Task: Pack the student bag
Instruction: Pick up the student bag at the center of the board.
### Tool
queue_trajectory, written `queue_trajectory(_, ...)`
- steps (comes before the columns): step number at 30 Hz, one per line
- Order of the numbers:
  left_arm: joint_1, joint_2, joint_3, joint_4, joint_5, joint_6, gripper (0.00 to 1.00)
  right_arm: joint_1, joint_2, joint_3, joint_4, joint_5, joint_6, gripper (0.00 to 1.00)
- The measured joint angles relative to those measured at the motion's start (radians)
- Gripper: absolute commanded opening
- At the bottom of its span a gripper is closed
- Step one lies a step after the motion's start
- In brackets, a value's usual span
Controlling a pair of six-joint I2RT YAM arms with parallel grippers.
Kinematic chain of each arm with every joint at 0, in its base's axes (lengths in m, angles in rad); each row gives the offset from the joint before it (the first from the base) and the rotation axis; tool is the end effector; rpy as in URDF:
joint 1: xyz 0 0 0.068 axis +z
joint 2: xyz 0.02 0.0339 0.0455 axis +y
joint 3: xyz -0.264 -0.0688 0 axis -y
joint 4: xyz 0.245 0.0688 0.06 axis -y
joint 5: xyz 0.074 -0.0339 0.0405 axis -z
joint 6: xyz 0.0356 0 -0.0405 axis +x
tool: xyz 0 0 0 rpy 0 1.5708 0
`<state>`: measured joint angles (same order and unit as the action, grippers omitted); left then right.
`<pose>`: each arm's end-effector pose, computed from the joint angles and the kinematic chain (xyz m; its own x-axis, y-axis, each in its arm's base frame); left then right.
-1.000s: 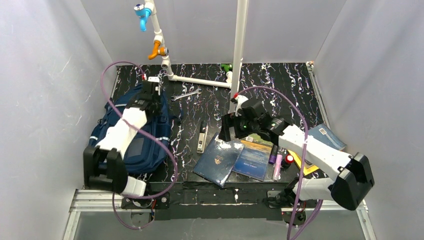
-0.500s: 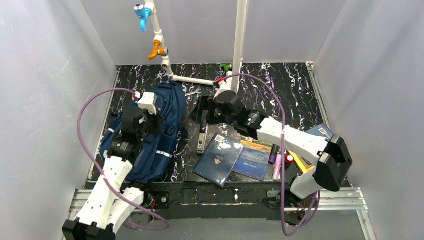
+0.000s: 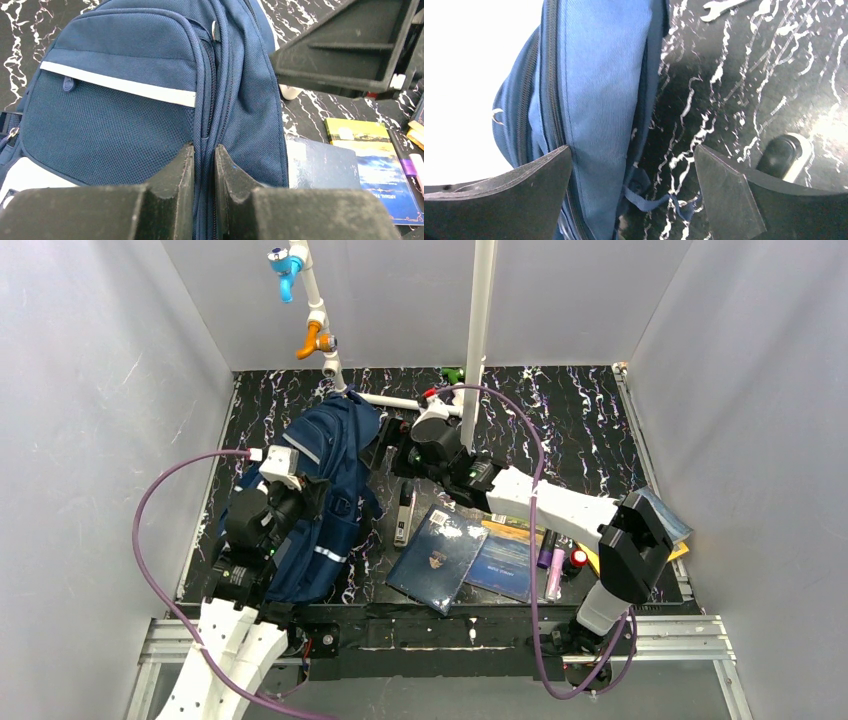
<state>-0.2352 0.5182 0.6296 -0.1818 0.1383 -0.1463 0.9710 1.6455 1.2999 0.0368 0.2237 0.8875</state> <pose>0.1316 -0.0366 0.3234 -0.1208 -0.1195 -0.9855 0.3507 0.9236 -0.1550 0.2290 0.3209 0.3172 -0.6400 0.4037 -0.6538 -0.2998 0.6522 0.6962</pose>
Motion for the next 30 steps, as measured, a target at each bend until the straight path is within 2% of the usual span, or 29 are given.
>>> queue_trajectory(8,0.001,-0.055,-0.008,0.002,0.016,0.000,0.00,0.002,0.000,0.027,0.103,0.021,-0.008,1.00)
queue_trajectory(20,-0.007,-0.087,-0.020,0.007,0.066,-0.005,0.00,0.005,-0.003,0.100,0.090,0.062,-0.066,1.00)
queue_trajectory(25,-0.011,-0.090,-0.027,0.017,0.082,-0.007,0.00,0.005,0.023,0.128,0.097,0.061,-0.108,0.81)
queue_trajectory(30,-0.009,-0.089,-0.028,0.020,0.073,-0.007,0.00,0.005,0.085,0.185,0.101,0.056,-0.161,0.40)
